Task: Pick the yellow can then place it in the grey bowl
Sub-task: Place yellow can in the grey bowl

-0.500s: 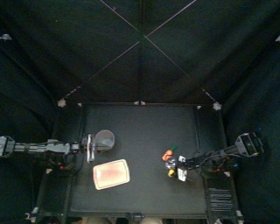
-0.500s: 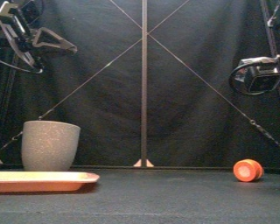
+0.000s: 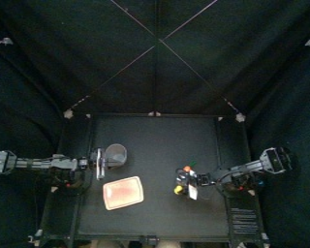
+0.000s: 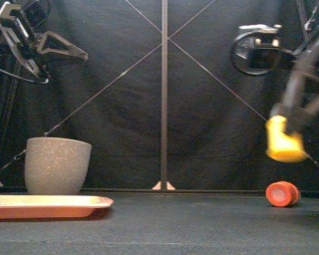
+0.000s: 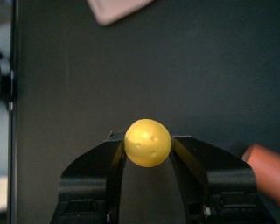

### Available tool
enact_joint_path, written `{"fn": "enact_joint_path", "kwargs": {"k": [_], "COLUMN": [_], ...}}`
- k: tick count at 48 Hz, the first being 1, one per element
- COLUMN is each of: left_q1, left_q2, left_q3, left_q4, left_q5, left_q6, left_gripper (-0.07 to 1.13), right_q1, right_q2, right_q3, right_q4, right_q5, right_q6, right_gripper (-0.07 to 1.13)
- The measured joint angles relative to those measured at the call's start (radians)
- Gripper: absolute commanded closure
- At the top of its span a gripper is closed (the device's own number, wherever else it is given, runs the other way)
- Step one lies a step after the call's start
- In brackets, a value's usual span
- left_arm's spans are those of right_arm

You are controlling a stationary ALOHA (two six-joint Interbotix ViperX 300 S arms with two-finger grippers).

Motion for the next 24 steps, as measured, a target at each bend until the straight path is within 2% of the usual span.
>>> {"fn": "enact_joint_path", "kwargs": {"k": [13,24], "left_q1": [0.0,0.0], "left_q2": [0.0,0.0], "left_q3": [0.003,0.002], "left_q4": [0.0,0.0], "left_q5": [0.0,-0.003], "left_q6": [-0.002,0.002], "left_gripper": [1.01,1.01], "right_q1": [-0.232,-0.325], "right_q2": [0.095,0.295], "right_q3": [-0.218,-0.422], "right_q4": [-0.21,-0.275], "right_q5": [-0.066,-0.183], "right_q6": [-0.005,0.0], "right_gripper": [0.44,0.44]}}
